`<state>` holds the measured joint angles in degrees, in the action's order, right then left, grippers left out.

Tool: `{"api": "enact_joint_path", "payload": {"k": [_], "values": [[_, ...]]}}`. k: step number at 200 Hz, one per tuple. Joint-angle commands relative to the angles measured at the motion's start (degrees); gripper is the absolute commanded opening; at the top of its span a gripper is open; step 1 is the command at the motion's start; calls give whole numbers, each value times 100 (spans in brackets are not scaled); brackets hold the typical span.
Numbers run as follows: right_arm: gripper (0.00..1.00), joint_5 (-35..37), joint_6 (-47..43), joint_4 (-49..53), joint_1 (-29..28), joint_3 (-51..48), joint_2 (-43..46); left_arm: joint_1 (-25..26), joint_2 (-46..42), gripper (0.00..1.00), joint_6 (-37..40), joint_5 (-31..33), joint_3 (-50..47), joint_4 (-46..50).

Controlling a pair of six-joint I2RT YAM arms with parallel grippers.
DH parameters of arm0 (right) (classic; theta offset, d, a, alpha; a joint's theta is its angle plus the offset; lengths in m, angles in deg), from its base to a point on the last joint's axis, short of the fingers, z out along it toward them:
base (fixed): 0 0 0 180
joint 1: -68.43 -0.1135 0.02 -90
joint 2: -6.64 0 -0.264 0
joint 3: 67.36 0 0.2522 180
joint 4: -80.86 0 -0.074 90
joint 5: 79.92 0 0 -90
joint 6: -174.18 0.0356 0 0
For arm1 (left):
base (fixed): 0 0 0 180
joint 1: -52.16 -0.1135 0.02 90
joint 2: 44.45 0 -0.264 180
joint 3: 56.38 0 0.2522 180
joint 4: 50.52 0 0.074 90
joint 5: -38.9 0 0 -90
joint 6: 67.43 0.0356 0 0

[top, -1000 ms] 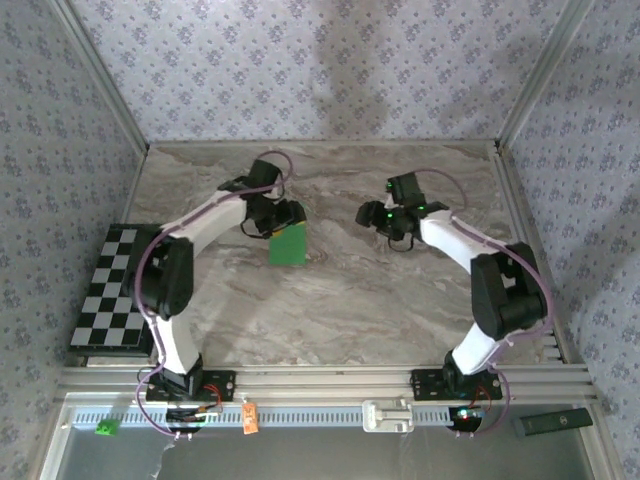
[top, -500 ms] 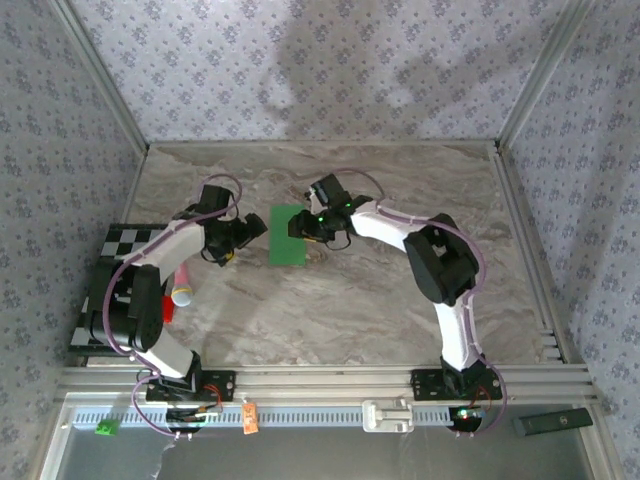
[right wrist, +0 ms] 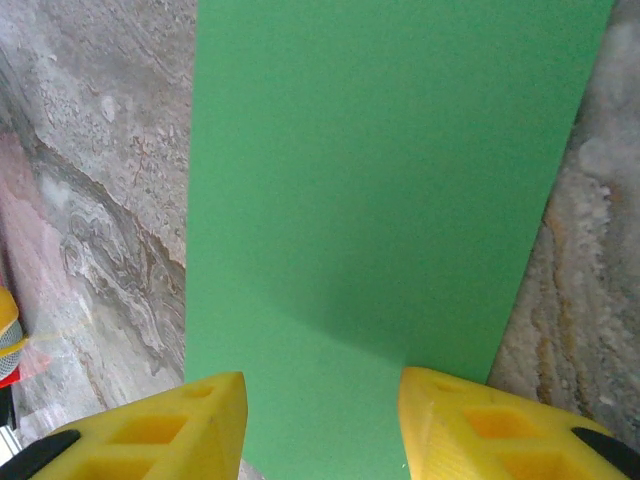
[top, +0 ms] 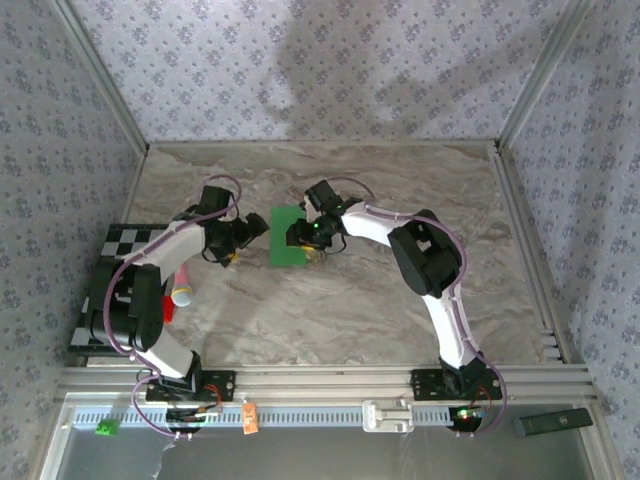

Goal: Fold a paper plane with a square sheet of paper (pick it up from the middle)
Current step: Third fold the triangle at the center of the table.

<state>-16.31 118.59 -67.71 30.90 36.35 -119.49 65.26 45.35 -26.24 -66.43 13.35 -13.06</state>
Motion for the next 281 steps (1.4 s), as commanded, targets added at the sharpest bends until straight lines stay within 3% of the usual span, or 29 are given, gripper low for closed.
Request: {"api": "enact_joint_path", "payload": {"k": [1,21,62,127,155,219,281], "values": [[46,166,-234,577,44,-169,-63,-36,68,100,-108,-405,-34,-97],[46,207,-251,495,145,-602,239,19,86,98,-68,-744,-74,-145],[45,91,-211,276,312,-1146,624,383,294,86,-66,-1236,-113,-324],[41,4,-85,164,352,-1195,542,796,794,50,-501,-1412,-281,-1068],[41,10,-75,140,362,-1235,564,833,952,44,-531,-1428,-295,-1092],[40,29,-54,151,371,-1217,537,861,1156,41,-533,-1507,-273,-1026],[40,31,-33,193,383,-1190,510,865,1201,34,-349,-1986,-131,-1118]]}}
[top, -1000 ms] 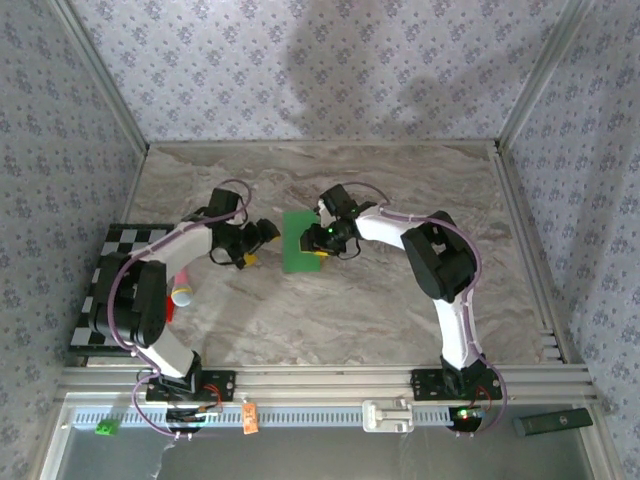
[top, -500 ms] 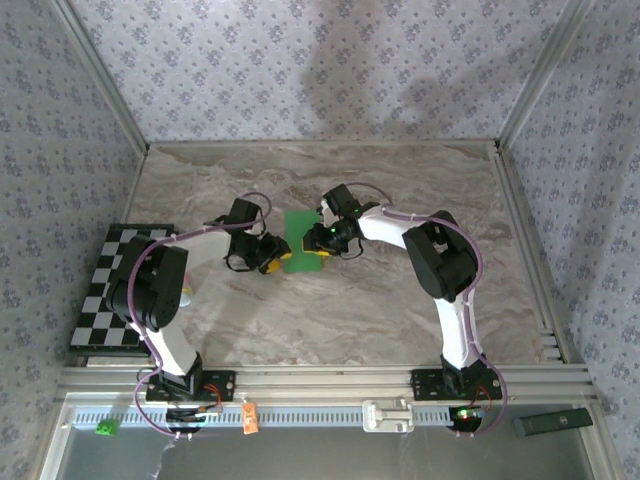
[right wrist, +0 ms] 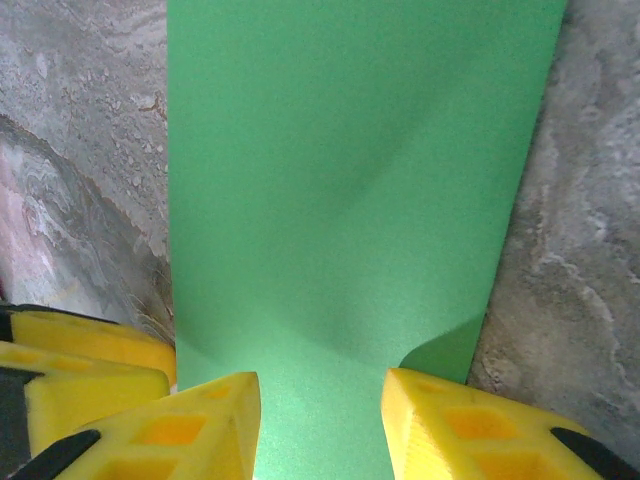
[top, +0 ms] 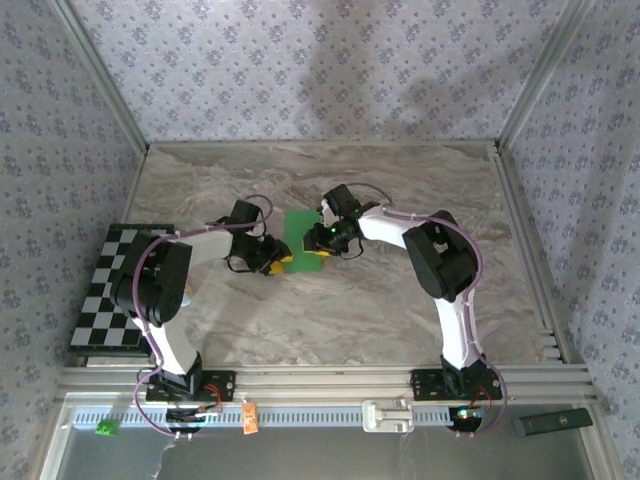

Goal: Fold a paper plane with a square sheet of paper (pick it up from the middle)
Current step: Third fold the triangle at the center of the table.

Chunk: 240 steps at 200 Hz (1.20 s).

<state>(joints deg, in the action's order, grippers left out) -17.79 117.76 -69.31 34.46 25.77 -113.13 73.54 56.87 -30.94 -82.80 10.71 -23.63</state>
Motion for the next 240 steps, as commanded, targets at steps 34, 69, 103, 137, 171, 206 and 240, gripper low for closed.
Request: {"api": "enact_joint_path", "payload": {"k": [34,69,103,137,171,206,240], "values": [[39,193,61,355,31,-146,-135,-15,-144,33,247,-339,231,-31],[39,195,54,344,38,-167,-125,-160,-184,32,239,-349,178,-195],[39,201,58,352,38,-168,-126,-205,-32,32,184,-451,248,-387],[39,204,61,344,37,-178,-104,-223,137,32,156,-460,309,-442],[39,204,61,343,36,-192,-108,-283,151,32,140,-284,279,-403],[39,210,56,348,35,-185,-124,-293,295,32,57,-480,258,-605],[39,204,59,352,38,-164,-135,-276,422,30,-188,-821,267,-1061]]}}
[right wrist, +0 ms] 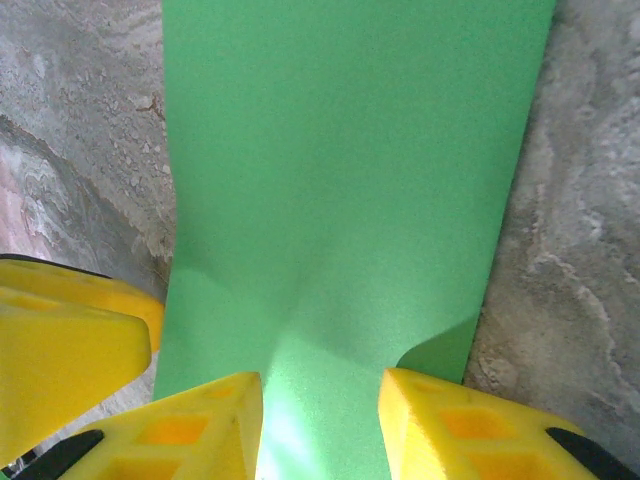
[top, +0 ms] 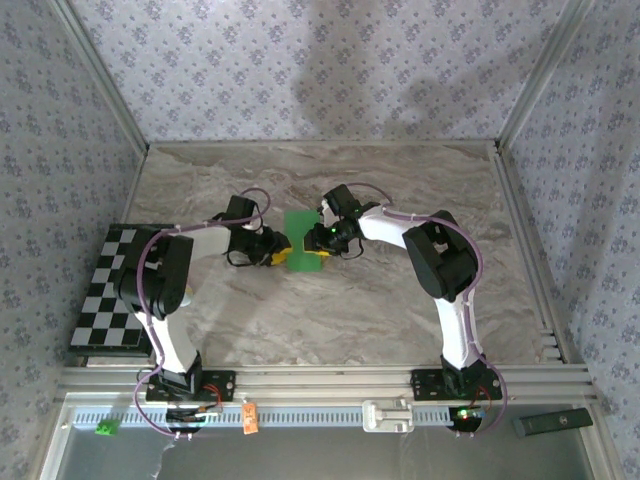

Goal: Fold a paper plane with a square sheet of paper (pick it up from the middle)
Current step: Third fold the triangle at the center of the table.

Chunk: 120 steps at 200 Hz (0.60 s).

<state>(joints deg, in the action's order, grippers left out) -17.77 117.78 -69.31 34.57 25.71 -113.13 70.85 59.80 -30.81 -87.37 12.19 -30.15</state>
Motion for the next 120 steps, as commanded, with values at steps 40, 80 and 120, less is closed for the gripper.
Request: {"api": "enact_joint_path", "payload": {"k": [40,80,120], "values": [[38,200,58,368,38,-119,-144,-24,157,29,-152,-317,136,-336],[38,195,32,395,60,-118,-134,-51,266,27,-129,-297,238,-336],[38,167,-3,320,78,-159,-56,-68,401,24,-78,-361,455,-235]]}}
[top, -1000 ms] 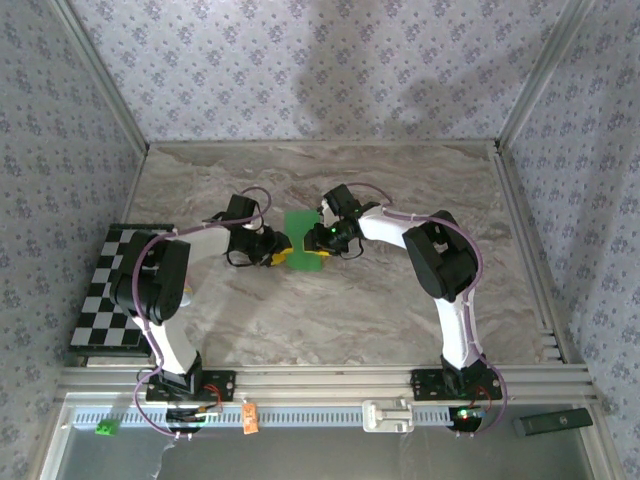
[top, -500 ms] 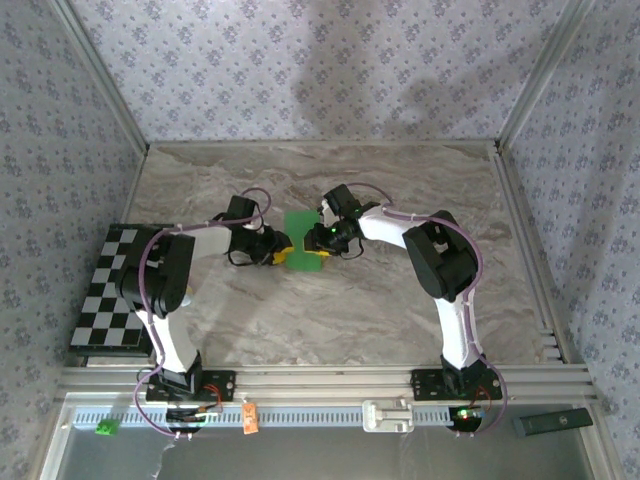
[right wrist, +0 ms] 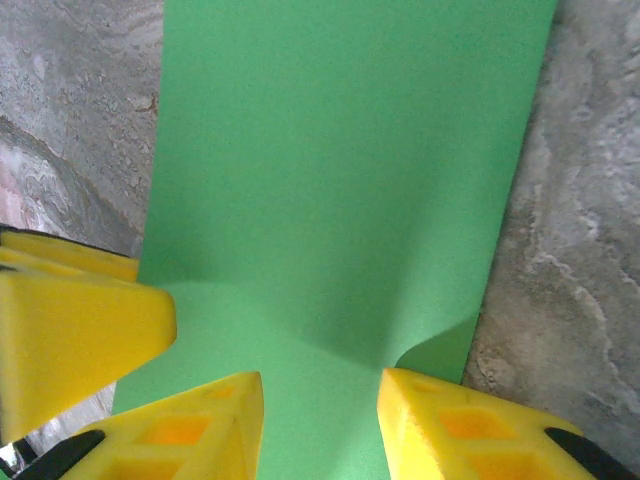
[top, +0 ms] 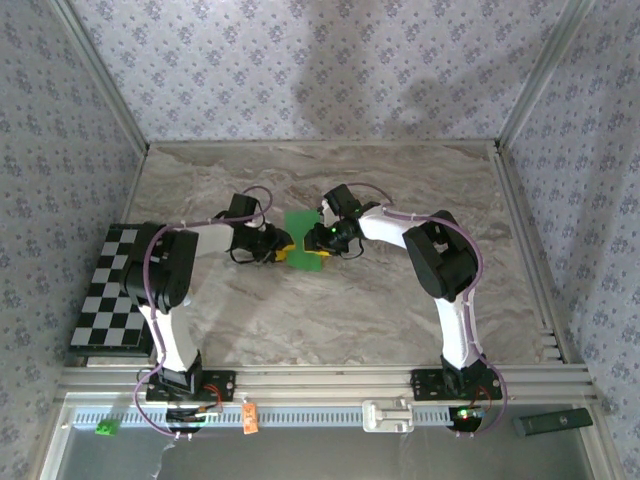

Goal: Fold a paper plane with a square sheet of paper (pick it up from the middle)
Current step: Third fold the triangle at the center of the table.

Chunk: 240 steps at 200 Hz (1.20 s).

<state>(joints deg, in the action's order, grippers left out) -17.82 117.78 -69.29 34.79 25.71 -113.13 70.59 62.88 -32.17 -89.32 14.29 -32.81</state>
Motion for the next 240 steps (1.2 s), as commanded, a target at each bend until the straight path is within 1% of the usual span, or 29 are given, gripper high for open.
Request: {"api": "enact_joint_path", "payload": {"k": [1,44,72,90,103,127,150,171,203,220,240], "values": [[38,171,-7,316,54,-156,-51,-42,94,24,59,-168,248,38],[38,94,-73,176,111,-192,78,-77,122,17,86,-165,299,134],[39,100,-209,-33,152,-230,287,-77,95,5,62,-169,349,225],[43,191,-370,-185,166,-286,445,-69,54,0,42,-150,365,285],[47,279,-525,-313,166,-381,584,-62,2,0,25,-110,387,342],[59,505,-891,-625,166,-680,962,-42,-92,0,-23,-43,418,475],[65,863,-1332,-1030,134,-1048,1408,1,-157,0,-130,-30,460,527],[67,1276,-1907,-1252,-13,-1458,1773,28,-216,0,-203,-17,488,572],[66,2045,-2996,-1614,-490,-1867,2164,46,-247,0,-263,-2,532,634],[65,2223,-3492,-1917,-719,-2100,2257,54,-251,0,-291,-2,542,650],[68,2433,-3901,-2166,-930,-2257,2244,55,-249,0,-309,-8,558,652]]}}
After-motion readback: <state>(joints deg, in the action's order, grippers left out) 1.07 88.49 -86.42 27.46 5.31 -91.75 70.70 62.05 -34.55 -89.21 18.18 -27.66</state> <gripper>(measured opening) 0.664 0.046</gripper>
